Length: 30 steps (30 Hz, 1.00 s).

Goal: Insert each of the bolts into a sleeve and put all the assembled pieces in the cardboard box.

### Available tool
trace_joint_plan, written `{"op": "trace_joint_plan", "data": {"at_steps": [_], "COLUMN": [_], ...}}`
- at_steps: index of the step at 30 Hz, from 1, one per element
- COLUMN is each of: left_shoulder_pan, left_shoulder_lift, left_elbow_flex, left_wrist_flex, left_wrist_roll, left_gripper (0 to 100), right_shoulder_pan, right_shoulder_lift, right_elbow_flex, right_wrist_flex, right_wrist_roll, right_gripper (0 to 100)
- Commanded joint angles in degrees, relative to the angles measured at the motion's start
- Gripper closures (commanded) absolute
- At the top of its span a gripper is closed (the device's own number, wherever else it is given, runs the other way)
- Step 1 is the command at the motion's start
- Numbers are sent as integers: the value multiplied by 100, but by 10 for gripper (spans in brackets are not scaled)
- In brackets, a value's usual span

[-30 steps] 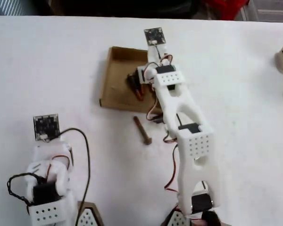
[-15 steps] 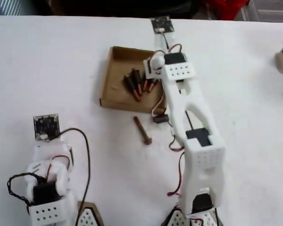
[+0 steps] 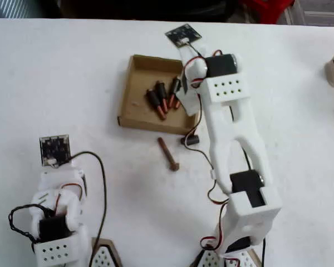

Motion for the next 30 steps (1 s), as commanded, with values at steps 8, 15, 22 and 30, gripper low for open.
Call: {"op": "trace_joint_plan", "data": {"at_steps": [8, 15, 22, 30], "left_shoulder_pan": [-22, -22, -22, -22], "left_shoulder_lift": [-40, -40, -40, -40], "left_elbow_flex": [-9, -9, -9, -9], "left_wrist_flex": [-18, -9, -9, -9], "left_wrist_roll": [-62, -62, -62, -62], "left_gripper": [977, 977, 977, 977], "right_shoulder_pan": [31, 57, 75, 585], "right_shoulder_lift": [-1569, -2167, -1710, -673], "right_elbow_flex": [2303, 4167, 4818, 5020], "right_wrist_flex": [-514, -1789, -2897, -4752], "right_wrist_roll": [492, 492, 501, 501], "right_gripper": [979, 967, 971, 971]}}
